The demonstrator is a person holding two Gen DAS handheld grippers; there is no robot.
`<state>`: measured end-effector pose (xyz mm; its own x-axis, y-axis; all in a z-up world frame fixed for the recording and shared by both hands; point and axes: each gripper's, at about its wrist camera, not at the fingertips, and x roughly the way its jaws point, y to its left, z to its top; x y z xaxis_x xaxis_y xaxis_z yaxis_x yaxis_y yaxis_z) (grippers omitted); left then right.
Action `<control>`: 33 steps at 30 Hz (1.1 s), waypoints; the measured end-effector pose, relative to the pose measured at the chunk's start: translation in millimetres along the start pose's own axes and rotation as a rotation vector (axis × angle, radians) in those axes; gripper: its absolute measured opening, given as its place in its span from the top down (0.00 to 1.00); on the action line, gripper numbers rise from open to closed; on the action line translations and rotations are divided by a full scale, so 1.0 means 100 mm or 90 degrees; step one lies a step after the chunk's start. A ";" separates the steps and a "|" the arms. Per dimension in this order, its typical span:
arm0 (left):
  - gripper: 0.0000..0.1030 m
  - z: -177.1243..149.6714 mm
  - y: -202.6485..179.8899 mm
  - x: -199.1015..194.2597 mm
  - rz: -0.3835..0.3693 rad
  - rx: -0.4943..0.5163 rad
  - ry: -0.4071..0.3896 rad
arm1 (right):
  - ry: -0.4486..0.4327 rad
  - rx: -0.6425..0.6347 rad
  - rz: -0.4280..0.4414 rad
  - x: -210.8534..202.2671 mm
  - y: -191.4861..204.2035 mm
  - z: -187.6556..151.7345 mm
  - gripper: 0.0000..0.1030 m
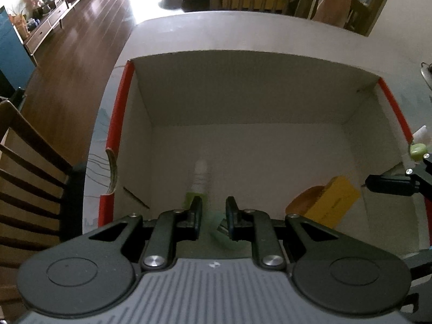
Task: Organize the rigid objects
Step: 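Open the left tool releasing the marker while the right tool drops the yellow box, then withdraw both tools from the box toward the remaining items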
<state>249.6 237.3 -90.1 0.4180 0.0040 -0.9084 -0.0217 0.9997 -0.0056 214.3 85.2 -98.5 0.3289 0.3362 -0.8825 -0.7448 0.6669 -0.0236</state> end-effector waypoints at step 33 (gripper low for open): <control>0.83 -0.43 -0.62 -1.24 -0.018 0.006 -0.175 | -0.169 0.104 0.060 -1.27 -0.39 -0.58 0.21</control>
<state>160.5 173.8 5.2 0.6493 -0.0191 -0.7603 0.0008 0.9997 -0.0245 168.2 -22.4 -12.4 0.4189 0.5493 -0.7230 -0.6832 0.7152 0.1476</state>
